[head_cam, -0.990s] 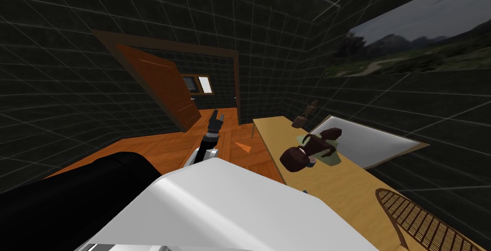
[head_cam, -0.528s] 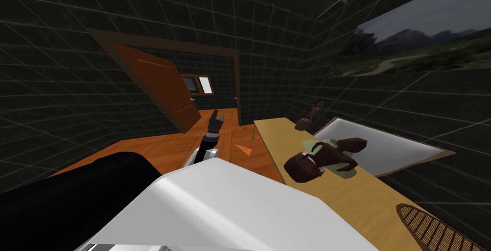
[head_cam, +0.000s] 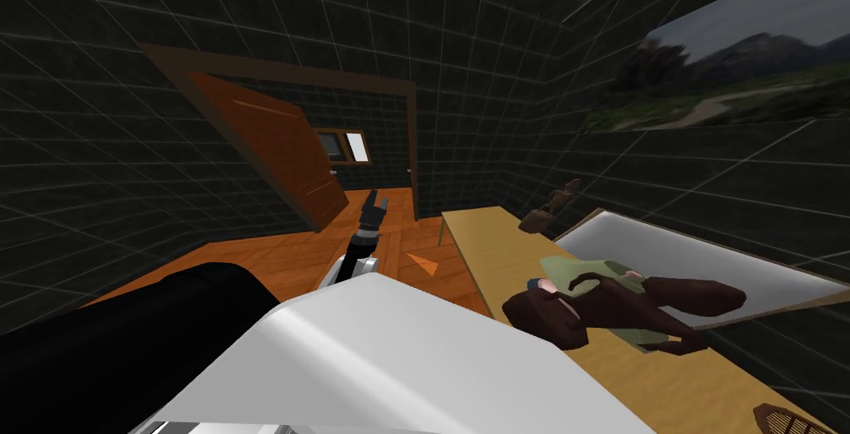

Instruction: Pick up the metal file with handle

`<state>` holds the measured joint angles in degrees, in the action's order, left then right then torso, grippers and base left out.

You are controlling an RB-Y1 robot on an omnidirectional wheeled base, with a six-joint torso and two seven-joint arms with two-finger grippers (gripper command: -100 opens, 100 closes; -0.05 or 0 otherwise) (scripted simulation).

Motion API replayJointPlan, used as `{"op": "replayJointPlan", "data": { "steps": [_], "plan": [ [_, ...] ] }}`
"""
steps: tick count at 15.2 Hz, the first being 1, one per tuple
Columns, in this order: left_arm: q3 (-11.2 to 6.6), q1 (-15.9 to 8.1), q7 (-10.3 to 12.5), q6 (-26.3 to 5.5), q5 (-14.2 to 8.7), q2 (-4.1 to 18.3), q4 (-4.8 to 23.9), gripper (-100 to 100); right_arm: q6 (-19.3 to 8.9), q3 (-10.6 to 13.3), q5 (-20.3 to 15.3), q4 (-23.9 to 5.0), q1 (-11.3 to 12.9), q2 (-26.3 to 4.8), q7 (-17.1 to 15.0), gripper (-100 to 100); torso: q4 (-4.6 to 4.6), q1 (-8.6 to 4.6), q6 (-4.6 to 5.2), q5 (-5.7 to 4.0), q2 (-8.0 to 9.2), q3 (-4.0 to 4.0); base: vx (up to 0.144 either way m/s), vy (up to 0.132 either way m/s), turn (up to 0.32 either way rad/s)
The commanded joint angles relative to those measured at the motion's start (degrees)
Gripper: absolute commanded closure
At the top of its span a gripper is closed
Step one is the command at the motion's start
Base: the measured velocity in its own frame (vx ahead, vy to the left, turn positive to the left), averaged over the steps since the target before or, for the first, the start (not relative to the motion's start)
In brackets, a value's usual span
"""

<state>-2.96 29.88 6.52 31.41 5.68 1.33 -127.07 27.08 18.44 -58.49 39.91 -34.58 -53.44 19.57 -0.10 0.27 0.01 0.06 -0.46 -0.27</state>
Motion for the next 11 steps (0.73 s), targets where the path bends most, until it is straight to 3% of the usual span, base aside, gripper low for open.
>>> {"op": "replayJointPlan", "data": {
  "steps": [1,2,3,7,8,9,11],
  "plan": [
    [0.00,0.0,0.0,0.0,0.0,0.0,0.0,0,-0.2,0.8,-1.1,-1.6,-0.1,0.3,0.5,-100,0.00,0.00,0.00,0.00,0.00,0.00,0.086,0.023,0.037],
    [0.00,0.0,0.0,0.0,0.0,0.0,0.0,0,0.1,0.2,-0.4,-1.4,0.3,0.4,0.7,-100,0.01,-0.04,-0.01,-0.01,0.06,0.03,0.045,0.011,0.021],
    [0.00,0.0,0.0,0.0,0.0,0.0,0.0,0,-1.1,0.8,-0.4,-2.5,1.2,2.4,1.3,-100,0.03,-0.08,-0.01,-0.01,0.18,0.09,0.011,-0.037,0.057],
    [-0.01,0.0,0.0,0.0,0.0,0.0,0.0,0,-2.7,1.5,-0.3,-3.4,2.1,4.7,1.8,-100,0.13,-0.45,0.00,-0.11,0.61,0.35,-0.036,-0.071,0.050],
    [-0.01,0.0,0.0,0.0,0.0,0.0,0.0,0,-2.1,1.3,-0.4,-2.9,1.7,3.7,1.4,-100,0.14,-0.48,0.00,-0.11,0.65,0.37,-0.025,-0.048,0.026],
    [-0.01,0.0,0.0,0.0,0.0,0.0,0.0,0,-2.3,1.3,-0.4,-2.9,1.7,3.9,1.5,100,0.14,-0.43,0.01,-0.10,0.64,0.37,-0.008,-0.018,0.004],
    [0.00,0.0,0.0,0.0,0.0,0.0,0.0,0,-2.2,1.4,-0.4,-2.9,1.7,4.0,1.5,100,0.14,-0.30,-0.02,-0.03,0.56,0.33,-0.002,-0.003,-0.003]
  ]
}}
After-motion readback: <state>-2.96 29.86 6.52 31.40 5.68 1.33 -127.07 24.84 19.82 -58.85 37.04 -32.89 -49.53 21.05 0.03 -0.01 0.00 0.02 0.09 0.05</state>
